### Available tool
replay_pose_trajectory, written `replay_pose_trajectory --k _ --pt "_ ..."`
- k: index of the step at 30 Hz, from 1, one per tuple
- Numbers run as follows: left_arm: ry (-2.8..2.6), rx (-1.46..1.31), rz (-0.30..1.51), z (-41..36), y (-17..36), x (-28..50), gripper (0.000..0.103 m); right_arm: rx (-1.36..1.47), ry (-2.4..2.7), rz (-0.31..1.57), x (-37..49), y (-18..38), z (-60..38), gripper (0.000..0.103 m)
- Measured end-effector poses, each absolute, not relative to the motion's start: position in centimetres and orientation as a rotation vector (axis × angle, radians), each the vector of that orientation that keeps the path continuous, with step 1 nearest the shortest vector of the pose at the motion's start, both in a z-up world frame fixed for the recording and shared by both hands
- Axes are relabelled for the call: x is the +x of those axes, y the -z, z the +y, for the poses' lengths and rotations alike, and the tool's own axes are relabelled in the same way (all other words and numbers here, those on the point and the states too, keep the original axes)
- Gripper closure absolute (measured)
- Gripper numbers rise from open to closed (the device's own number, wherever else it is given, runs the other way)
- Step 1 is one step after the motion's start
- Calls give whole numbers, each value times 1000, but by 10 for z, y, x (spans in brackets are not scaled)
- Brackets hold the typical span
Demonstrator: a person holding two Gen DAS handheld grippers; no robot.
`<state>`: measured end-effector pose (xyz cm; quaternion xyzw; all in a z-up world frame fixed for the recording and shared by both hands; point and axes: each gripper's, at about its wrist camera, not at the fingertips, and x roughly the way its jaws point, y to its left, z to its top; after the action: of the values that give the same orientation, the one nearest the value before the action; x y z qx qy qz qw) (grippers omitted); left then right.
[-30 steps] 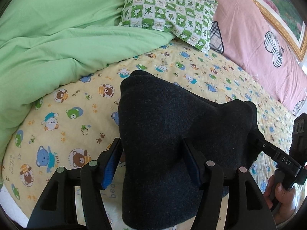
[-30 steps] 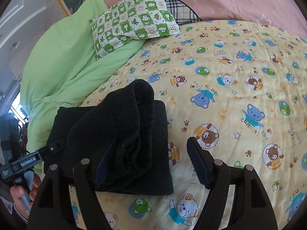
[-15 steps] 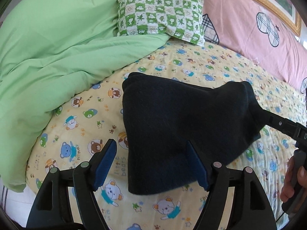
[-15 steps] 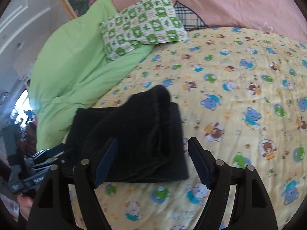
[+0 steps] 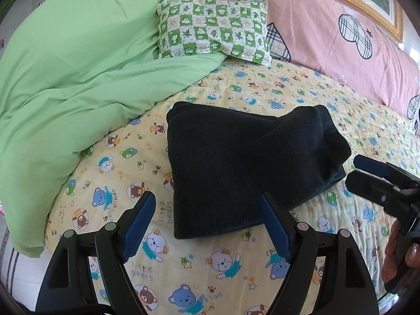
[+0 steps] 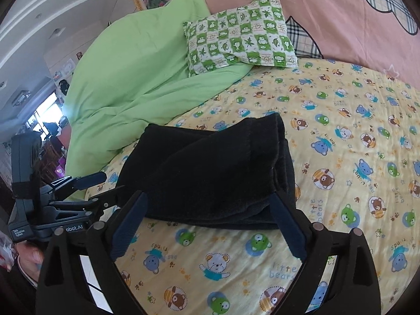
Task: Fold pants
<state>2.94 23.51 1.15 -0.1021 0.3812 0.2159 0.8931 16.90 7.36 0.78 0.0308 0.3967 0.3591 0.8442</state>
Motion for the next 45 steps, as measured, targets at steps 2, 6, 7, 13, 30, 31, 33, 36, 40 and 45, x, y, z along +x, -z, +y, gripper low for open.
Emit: replay_pose_trajectory --k 2,6,7,13,30,31,33,36,40,45 --pt "-454 -208 798 235 -10 28 22 44 -760 847 166 -6 76 8" --pt "-448 -205 816 232 -4 26 22 -19 -765 847 158 0 83 8" --pt "-448 -208 814 232 -2 25 20 -24 -769 847 156 1 84 7" --pt "-438 -211 820 230 4 21 18 -62 -764 853 150 9 91 7" --pt "-431 -223 823 232 9 18 18 -128 -773 842 143 14 103 7" --pt "-431 -223 825 232 9 18 18 -130 -770 841 143 14 103 7" --pt "-431 -224 830 232 10 19 18 -131 -772 844 143 14 104 7" --pt "-432 -223 837 232 12 20 18 -131 -770 845 144 15 104 7" --pt "-432 -219 840 232 12 21 18 -131 -768 842 145 15 104 7" --pt "-432 -218 843 232 12 22 18 -126 -765 836 146 14 103 7"
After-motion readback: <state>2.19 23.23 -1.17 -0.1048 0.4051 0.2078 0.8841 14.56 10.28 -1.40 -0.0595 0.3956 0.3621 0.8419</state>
